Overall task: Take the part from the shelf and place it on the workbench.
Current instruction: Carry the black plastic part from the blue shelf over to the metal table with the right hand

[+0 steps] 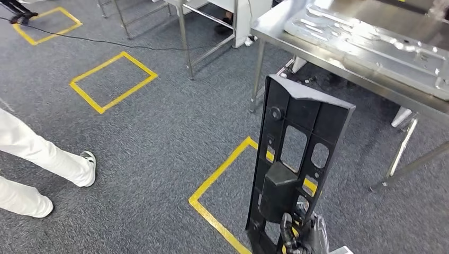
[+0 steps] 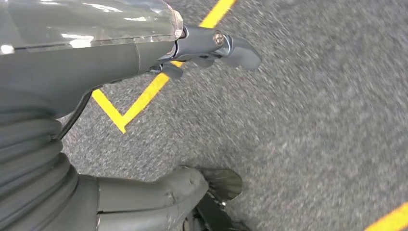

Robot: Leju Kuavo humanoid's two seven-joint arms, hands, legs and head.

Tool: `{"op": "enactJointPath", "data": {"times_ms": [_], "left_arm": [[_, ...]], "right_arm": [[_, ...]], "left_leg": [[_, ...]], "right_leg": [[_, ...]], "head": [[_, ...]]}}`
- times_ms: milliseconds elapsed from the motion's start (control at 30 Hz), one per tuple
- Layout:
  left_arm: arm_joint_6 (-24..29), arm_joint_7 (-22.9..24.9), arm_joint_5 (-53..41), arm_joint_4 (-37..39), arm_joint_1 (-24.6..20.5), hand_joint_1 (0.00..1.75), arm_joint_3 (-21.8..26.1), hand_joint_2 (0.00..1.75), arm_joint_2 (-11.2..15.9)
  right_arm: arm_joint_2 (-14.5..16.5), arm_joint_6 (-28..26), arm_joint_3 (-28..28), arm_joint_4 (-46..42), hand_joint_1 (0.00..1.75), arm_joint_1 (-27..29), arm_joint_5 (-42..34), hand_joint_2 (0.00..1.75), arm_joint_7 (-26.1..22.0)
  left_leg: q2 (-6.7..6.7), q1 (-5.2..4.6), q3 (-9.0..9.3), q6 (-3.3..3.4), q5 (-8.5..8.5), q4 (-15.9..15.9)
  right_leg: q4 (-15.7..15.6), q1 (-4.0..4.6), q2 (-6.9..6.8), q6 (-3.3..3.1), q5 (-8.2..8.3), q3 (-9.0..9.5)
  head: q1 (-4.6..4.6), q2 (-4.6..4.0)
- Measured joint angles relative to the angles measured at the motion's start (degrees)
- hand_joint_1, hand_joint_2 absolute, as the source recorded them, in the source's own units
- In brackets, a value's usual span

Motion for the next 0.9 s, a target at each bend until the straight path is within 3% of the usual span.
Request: {"op": "enactJointPath", "data": {"times_ms": [67, 100, 133, 167, 233, 300, 367, 400, 433, 533, 567, 600, 633, 700, 767, 800, 900], "left_arm": [[0.0, 0.0, -0.1, 0.1, 0.2, 0.0, 0.0, 1.75, 0.0], [0.0, 0.0, -0.2, 0.1, 0.3, 0.0, 0.0, 1.75, 0.0], [0.0, 0.0, -0.3, 0.2, 0.4, 0.0, 0.0, 1.75, 0.0], [0.0, 0.0, -0.4, 0.2, 0.4, 0.0, 0.0, 1.75, 0.0], [0.0, 0.0, -0.5, 0.2, 0.3, 0.0, 0.0, 1.75, 0.1], [0.0, -0.1, -0.6, 0.2, 0.3, 0.0, 0.0, 1.75, 0.2], [0.0, -0.2, -0.8, 0.2, 0.2, 0.0, 0.0, 1.75, 0.1], [0.0, -0.2, -0.9, 0.3, 0.1, 0.0, 0.0, 1.75, 0.1], [0.0, -0.2, -1.0, 0.3, 0.0, 0.0, -0.1, 1.75, 0.0], [0.0, -0.3, -1.1, 0.3, 0.2, 0.0, -0.1, 1.75, 0.1], [-0.1, -0.3, -1.1, 0.3, 0.3, 0.0, -0.1, 1.75, 0.1], [-0.1, -0.3, -1.1, 0.3, 0.4, 0.0, -0.1, 1.75, 0.1], [-0.1, -0.3, -1.1, 0.3, 0.4, 0.0, -0.1, 1.75, 0.1], [-0.2, -0.3, -1.1, 0.3, 0.3, 0.0, -0.1, 1.75, 0.0], [-0.3, -0.3, -1.1, 0.3, 0.2, 0.0, -0.1, 1.75, 0.0], [-0.4, -0.3, -1.1, 0.3, 0.2, 0.0, -0.1, 1.75, 0.0], [-1.3, -0.5, -0.8, 0.4, -0.2, 0.0, 0.0, 1.75, 0.0]], "right_arm": [[0.0, -0.2, 0.0, 0.0, 1.75, 0.0, 0.0, 1.75, 0.0], [0.0, -0.3, 0.0, 0.0, 1.75, 0.0, 0.1, 1.75, 0.0], [0.0, -0.4, 0.0, 0.0, 1.75, 0.1, 0.1, 1.75, 0.0], [0.0, -0.6, 0.0, 0.0, 1.75, 0.1, 0.2, 1.75, 0.0], [0.0, -0.9, 0.0, 0.0, 1.75, 0.1, 0.3, 1.75, 0.1], [-0.1, -1.0, 0.1, 0.0, 1.75, 0.1, 0.4, 1.75, 0.1], [-0.1, -1.0, 0.1, -0.1, 1.75, 0.3, 0.5, 1.75, 0.1], [-0.2, -1.1, 0.1, -0.1, 1.75, 0.4, 0.5, 1.75, 0.1], [-0.2, -1.1, 0.1, -0.2, 1.75, 0.5, 0.5, 1.75, 0.1], [-0.3, -1.2, 0.1, -0.4, 1.75, 0.3, 0.6, 1.75, 0.2], [-0.4, -1.1, 0.1, -0.4, 1.75, 0.3, 0.6, 1.75, 0.2], [-0.4, -1.1, 0.1, -0.4, 1.75, 0.3, 0.6, 1.75, 0.2], [-0.4, -1.1, 0.1, -0.4, 1.75, 0.3, 0.6, 1.75, 0.3], [-0.5, -1.1, 0.1, -0.4, 1.75, 0.4, 0.6, 1.75, 0.4], [-0.6, -1.1, 0.1, -0.5, 1.75, 0.3, 0.6, 1.75, 0.7], [-0.6, -1.1, 0.1, -0.5, 1.75, 0.2, 0.6, 1.75, 0.9], [-0.7, -1.3, 0.1, -0.6, 1.75, 0.3, 1.0, 1.75, 1.3]], "left_leg": [[-0.93, 0.05, -3.93, -0.13, -2.39, 7.2], [-1.03, 0.03, -4.93, -0.14, -1.94, 8.4], [-1.15, 0.04, -4.87, -0.07, -0.31, 7.3], [-1.55, 0.04, -3.78, 0.08, 2.12, 4.2], [-4.04, 0.13, -0.81, 0.52, 5.76, -3.4], [-5.79, 0.05, 0.56, 0.88, 6.42, -6.8], [-4.8, 0.05, 0.8, 1.31, 6.48, -7.2], [-4.07, 0.18, 1.0, 1.64, 6.64, -7.6], [-3.3, 0.35, 1.21, 2.03, 6.83, -7.9], [-0.87, 0.31, 1.48, 2.75, 6.86, -8.4], [-0.02, 0.24, 1.51, 2.75, 6.74, -8.4], [0.77, 0.22, 1.6, 2.7, 6.58, -8.4], [1.53, 0.23, 1.76, 2.59, 6.41, -8.3], [2.87, 0.24, 2.4, 2.21, 5.93, -8.3], [3.91, 0.02, 3.02, 1.58, 5.38, -8.3], [4.37, -0.09, 3.27, 1.23, 5.14, -8.4], [5.29, -0.05, 3.96, 0.2, 4.6, -8.5]], "right_leg": [[0.1, 0.14, 1.51, -0.19, -0.1, 0.06], [0.2, 0.2, 2.37, -0.21, -0.17, 0.12], [0.3, 0.24, 3.25, -0.18, -0.27, 0.21], [0.5, 0.24, 4.11, -0.09, -0.4, 0.32], [1.0, 0.19, 5.68, 0.27, -0.75, 0.29], [1.4, -0.01, 7.02, 0.93, -0.87, -0.12], [1.3, -0.16, 8.29, 1.71, -0.75, -0.46], [1.6, -0.09, 7.95, 2.05, -0.94, -0.62], [2.6, 0.04, 6.69, 2.33, -1.67, -1.13], [11.8, -0.07, 1.22, 3.06, -6.54, -5.76], [15.0, -0.26, 0.53, 3.28, -7.65, -7.49], [16.6, -0.44, 0.23, 3.47, -7.68, -8.4], [16.1, -0.61, 0.01, 3.61, -6.66, -8.25], [8.9, -0.78, -1.58, 3.62, -2.64, -4.6], [2.5, -0.51, -3.73, 3.17, -0.33, -1.09], [1.3, -0.31, -4.21, 2.87, -0.23, -0.5], [1.0, -0.16, -2.69, 1.91, -0.51, -0.49]], "head": [[-0.01, 0.0], [-0.01, 0.0], [-0.01, 0.0], [-0.01, 0.0], [0.0, 0.0], [0.0, 0.0], [-0.01, 0.0], [0.01, 0.0], [0.03, 0.0], [0.09, 0.0], [0.1, 0.0], [0.09, 0.0], [0.1, 0.0], [0.1, 0.0], [0.09, 0.0], [0.09, 0.0], [0.07, 0.0]]}}
